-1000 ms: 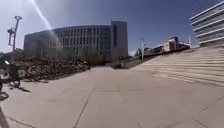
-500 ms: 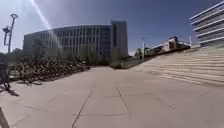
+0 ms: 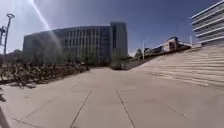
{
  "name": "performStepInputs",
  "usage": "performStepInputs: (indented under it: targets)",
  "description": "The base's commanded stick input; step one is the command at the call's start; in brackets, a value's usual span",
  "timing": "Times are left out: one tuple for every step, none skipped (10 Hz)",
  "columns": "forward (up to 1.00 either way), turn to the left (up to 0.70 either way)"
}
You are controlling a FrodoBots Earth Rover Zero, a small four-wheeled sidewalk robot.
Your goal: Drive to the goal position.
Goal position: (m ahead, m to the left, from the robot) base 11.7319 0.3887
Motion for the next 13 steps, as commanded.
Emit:
performStepInputs:
  targets:
    - [0.70, -0.01]
    - [0.70, 0.00]
    - [0.70, 0.00]
    - [0.70, -0.01]
    - [0.70, -0.01]
    - [0.70, -0.01]
    - [0.70, -0.01]
    - [0.70, -0.01]
    - [0.70, -0.01]
    - [0.70, -0.01]
    - [0.70, -0.01]
    - [0.70, -0.01]
    - [0.70, -0.01]
